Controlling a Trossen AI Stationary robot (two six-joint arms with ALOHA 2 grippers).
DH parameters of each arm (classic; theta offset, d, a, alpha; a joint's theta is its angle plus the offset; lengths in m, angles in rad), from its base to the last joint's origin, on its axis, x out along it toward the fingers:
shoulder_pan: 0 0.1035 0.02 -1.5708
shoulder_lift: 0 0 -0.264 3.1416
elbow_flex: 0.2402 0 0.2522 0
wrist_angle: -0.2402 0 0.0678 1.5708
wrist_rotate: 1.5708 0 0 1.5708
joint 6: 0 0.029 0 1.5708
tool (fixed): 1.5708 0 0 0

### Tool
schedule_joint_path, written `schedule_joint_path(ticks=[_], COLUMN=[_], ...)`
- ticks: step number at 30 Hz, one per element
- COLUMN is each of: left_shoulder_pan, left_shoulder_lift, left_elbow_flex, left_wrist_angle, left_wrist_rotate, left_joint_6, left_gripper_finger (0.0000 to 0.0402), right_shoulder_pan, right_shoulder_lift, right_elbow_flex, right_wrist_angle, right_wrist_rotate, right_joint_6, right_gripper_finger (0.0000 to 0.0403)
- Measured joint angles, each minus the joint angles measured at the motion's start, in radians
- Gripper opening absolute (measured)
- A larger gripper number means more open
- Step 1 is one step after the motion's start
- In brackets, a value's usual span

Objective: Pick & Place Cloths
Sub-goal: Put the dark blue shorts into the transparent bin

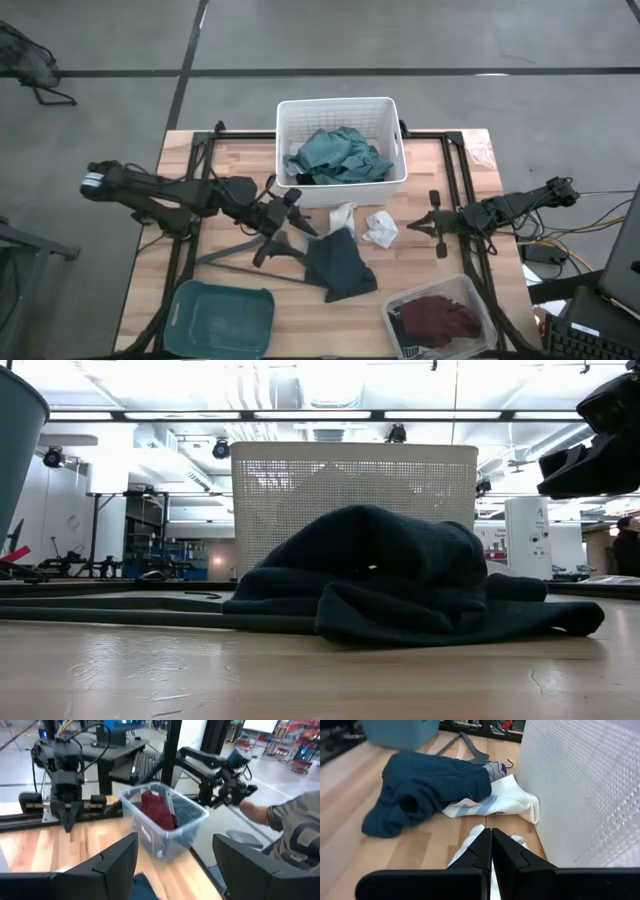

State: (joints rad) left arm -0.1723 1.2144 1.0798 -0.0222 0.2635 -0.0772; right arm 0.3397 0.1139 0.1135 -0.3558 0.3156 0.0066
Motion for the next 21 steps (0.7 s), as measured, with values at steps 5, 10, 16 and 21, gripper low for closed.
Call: schedule_joint_path(ticks=[5,10,16,21], left_shoulder_pan=[-0.023,-0.027,-0.027,-0.027], left_shoulder_lift=[-0.064,-0.179,-0.367,-0.523], left_elbow_flex=[-0.063,-0.186,-0.333,-0.45], left_wrist_angle=[-0.068,-0.056,-0.05,-0.012], left_wrist_rotate=[-0.07,-0.18,-0.2,-0.202], left_joint_6=[0.017,0.036,0.058,0.092], left_gripper_finger=[0.0261,0.0253,0.0244,0.0243], right_shoulder_pan=[0.0,0.0,0.0,-0.001], right_shoulder_lift=[0.0,0.0,0.003,0.018], right_elbow_flex=[0.0,0.0,0.0,-0.004], right_wrist_angle=[0.0,0.0,0.047,0.203], right_wrist_rotate=[0.0,0.0,0.045,0.074], right_joint_6=[-0.048,-0.014,0.049,0.253], right_gripper_finger=[0.0008,0.0008,0.0008,0.0008])
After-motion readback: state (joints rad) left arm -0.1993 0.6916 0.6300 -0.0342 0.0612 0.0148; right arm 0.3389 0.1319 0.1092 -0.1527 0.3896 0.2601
